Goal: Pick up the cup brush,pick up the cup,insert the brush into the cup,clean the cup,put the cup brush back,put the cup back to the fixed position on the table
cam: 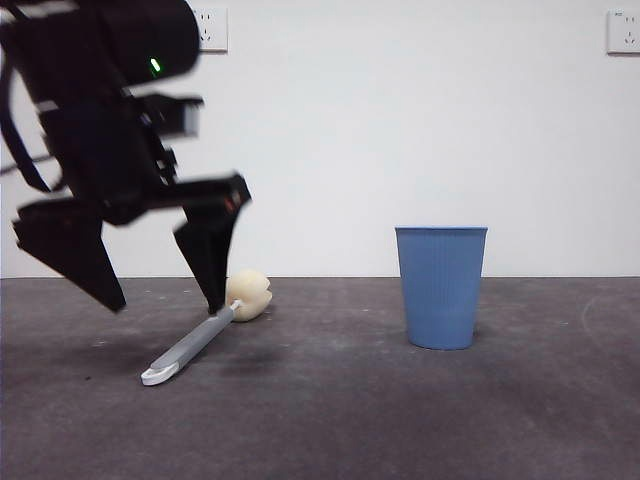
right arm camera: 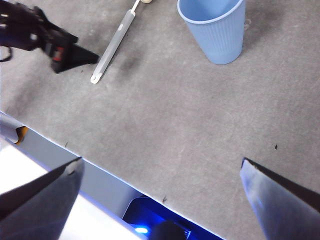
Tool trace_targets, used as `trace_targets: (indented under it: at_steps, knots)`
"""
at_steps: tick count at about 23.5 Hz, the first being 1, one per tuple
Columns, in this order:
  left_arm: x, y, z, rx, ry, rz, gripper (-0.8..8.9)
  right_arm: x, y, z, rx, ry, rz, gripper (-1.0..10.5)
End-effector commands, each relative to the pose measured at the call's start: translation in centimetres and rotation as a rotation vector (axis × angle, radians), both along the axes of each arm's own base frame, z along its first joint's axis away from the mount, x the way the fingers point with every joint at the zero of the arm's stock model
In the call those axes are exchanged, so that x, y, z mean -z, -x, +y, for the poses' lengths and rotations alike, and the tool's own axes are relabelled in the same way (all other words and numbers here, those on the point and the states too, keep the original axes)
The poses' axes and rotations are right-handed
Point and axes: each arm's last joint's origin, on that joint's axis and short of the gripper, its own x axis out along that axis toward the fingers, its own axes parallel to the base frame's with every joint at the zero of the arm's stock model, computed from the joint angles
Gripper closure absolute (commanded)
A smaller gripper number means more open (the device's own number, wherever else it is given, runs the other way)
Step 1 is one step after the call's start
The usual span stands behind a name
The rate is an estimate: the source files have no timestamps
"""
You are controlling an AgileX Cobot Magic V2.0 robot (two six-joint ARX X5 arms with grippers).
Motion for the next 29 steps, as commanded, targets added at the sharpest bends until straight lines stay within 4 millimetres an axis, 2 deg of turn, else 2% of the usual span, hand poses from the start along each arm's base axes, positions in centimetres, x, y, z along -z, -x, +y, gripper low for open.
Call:
trace_targets:
  at_steps: [1, 8, 9, 12, 14, 19, 23, 25, 29]
  knots:
    - [1.3, -0.7, -0.6, -0.026, -0.011, 0.014, 3.15, -0.2, 0.0, 0.0, 0.002, -0.006, -0.005, 3.2]
    - [3.9, -1.2, -1.4, -0.07, -0.052, 0.064, 3.17, -0.2, 0.0, 0.0, 0.002, -0.006, -0.007, 3.2]
    - [4.0, -1.1, -1.6, -0.068, -0.064, 0.056, 3.58, -0.2, 0.0, 0.0, 0.002, -0.006, -0.007, 3.2]
    - [3.9, -0.9, -2.1, -0.053, -0.066, 0.047, 6.15, -0.2, 0.0, 0.0, 0.002, -0.006, -0.009, 3.2]
    - [4.0, -0.6, -2.4, -0.036, -0.06, 0.057, 8.25, -0.2, 0.0, 0.0, 0.002, -0.006, -0.009, 3.2]
    - [3.9, -0.3, -2.8, -0.009, -0.032, 0.071, 8.22, -0.2, 0.0, 0.0, 0.002, -0.006, -0.008, 3.2]
    - [3.0, -0.1, -2.6, -0.005, -0.021, 0.053, 8.22, -0.1, -0.2, 0.1, 0.023, -0.023, 0.02, 3.2]
    - [2.0, 0.2, -2.5, 0.002, -0.008, 0.029, 8.22, 0.1, -0.6, 0.1, 0.025, -0.024, 0.039, 3.2]
    - [-1.4, 1.5, -1.5, 0.028, 0.022, -0.037, 8.22, -0.1, -2.4, 0.4, 0.03, -0.047, -0.012, 3.2]
